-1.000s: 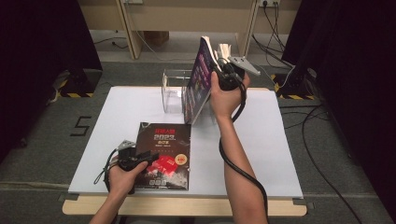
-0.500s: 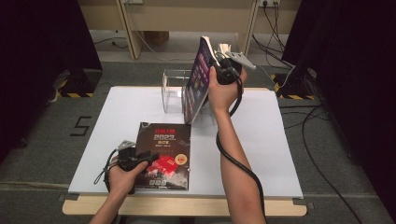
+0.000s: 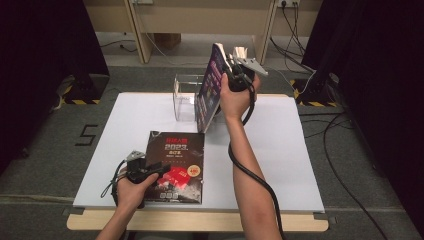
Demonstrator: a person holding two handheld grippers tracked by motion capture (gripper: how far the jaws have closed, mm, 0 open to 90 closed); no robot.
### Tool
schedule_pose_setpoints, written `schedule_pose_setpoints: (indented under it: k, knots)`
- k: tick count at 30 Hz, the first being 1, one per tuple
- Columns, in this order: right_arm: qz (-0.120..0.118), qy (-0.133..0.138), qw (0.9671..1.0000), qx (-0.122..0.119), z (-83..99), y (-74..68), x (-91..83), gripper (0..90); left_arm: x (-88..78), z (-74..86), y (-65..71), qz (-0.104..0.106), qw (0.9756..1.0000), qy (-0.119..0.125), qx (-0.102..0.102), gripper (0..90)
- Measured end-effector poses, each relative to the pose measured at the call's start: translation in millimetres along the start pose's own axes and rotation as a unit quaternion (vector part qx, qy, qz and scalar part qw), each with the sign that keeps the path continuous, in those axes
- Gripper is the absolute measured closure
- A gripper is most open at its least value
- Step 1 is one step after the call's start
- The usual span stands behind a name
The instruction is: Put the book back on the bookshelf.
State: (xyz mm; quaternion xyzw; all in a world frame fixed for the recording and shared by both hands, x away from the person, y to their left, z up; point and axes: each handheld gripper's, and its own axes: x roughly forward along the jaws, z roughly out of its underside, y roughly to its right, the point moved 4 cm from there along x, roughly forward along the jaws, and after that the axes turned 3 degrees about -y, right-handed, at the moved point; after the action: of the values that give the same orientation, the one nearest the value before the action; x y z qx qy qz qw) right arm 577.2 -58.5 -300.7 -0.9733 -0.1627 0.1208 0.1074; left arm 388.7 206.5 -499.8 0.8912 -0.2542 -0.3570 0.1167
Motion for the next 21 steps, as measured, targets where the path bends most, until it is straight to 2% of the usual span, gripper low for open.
schedule_pose_setpoints:
  k: [14,21]
  knots:
    - [0.017,-0.012,0.9995,-0.025,9.0,-5.4,11.1,82.0,-0.5,-0.1,-0.4,0.000,1.0000,0.000,0.001,50.7]
    - [0.024,-0.030,0.9986,-0.036,14.9,-8.0,14.2,81.7,-0.1,0.1,-0.5,0.001,1.0000,0.000,0.001,50.7]
